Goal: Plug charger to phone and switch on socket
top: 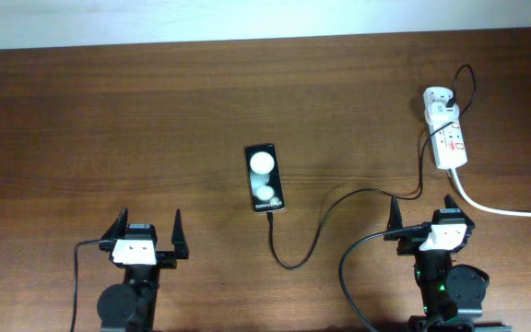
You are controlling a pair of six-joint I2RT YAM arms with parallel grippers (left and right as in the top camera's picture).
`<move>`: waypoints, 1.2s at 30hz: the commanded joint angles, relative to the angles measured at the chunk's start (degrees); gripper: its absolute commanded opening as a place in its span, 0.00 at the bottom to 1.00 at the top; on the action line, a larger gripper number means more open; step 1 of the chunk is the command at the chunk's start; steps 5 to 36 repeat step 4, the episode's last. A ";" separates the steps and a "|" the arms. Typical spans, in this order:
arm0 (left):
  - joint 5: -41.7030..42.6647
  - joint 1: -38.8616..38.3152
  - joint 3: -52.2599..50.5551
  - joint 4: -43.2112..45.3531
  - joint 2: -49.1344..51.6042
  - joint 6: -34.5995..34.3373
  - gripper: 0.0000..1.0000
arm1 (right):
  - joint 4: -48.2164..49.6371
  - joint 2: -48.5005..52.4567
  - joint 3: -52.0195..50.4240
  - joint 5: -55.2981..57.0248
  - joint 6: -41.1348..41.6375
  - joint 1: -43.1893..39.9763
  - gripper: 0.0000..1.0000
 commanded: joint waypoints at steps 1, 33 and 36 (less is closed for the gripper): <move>0.63 0.33 -0.09 -0.35 -0.31 0.87 0.99 | -0.20 -0.61 -0.31 -0.98 -0.42 0.57 0.99; 0.63 0.33 -0.09 -0.35 -0.31 0.87 0.99 | -0.20 -0.61 -0.31 -0.98 -0.39 0.57 0.99; 0.63 0.33 -0.09 -0.35 -0.31 0.87 0.99 | -0.20 -0.61 -0.31 -0.98 -0.39 0.57 0.99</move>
